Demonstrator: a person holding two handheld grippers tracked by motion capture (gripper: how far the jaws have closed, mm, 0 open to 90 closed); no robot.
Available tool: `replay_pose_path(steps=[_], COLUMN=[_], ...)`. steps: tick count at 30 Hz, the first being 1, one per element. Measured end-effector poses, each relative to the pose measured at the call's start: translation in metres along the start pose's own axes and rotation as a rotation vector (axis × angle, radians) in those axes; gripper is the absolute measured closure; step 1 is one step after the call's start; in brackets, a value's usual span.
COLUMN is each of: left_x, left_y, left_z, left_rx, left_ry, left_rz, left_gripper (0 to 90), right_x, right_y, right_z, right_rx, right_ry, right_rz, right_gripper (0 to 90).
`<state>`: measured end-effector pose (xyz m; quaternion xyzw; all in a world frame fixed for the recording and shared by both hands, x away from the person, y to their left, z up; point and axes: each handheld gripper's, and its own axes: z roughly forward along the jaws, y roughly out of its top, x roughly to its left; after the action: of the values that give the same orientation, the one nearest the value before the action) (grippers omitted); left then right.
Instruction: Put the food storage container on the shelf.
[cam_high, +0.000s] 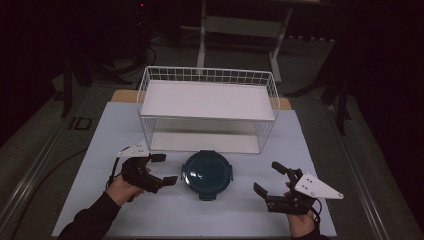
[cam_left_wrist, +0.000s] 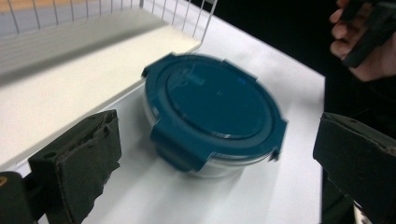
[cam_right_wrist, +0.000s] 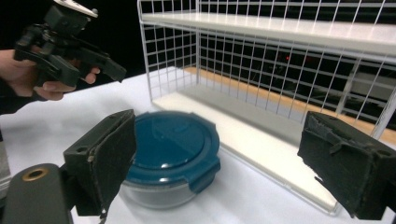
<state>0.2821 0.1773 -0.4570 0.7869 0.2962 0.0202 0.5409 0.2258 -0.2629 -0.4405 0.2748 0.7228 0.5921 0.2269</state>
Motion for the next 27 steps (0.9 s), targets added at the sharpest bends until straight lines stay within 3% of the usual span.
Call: replay_pose_path(steps=[2, 6, 12, 17, 23, 25, 27], left_x=[-0.004, -0.012, -0.013, -0.01, 0.002, 0.004, 0.014], left_y=[0.005, 0.015, 0.022, 0.025, 0.019, 0.017, 0.012], left_z=[-0.003, -0.007, -0.004, 0.007, 0.024, 0.027, 0.035], left_rx=[-0.009, -0.029, -0.041, -0.018, -0.009, 0.0, 0.033], left_ry=[-0.005, 0.002, 0.005, -0.001, 0.019, 0.021, 0.027], left_rz=[-0.001, 0.013, -0.01, -0.019, -0.057, -0.075, -0.133], left_gripper=[1.4, 1.3, 1.4, 1.4, 1.4, 1.5, 1.6], right_x=[0.0, 0.003, 0.004, 0.004, 0.003, 0.004, 0.006], right_y=[0.002, 0.009, 0.016, 0.02, 0.019, 0.019, 0.017], right_z=[0.0, -0.001, -0.004, 0.0, 0.01, 0.011, 0.015], right_rx=[-0.006, -0.04, -0.091, -0.097, -0.056, -0.042, 0.0], right_ry=[-0.003, -0.057, -0.102, -0.081, 0.01, 0.015, -0.013], right_rz=[-0.004, -0.039, -0.056, -0.053, -0.007, -0.007, -0.019], right_gripper=[11.0, 11.0, 11.0, 13.2, 14.5, 14.5, 14.4])
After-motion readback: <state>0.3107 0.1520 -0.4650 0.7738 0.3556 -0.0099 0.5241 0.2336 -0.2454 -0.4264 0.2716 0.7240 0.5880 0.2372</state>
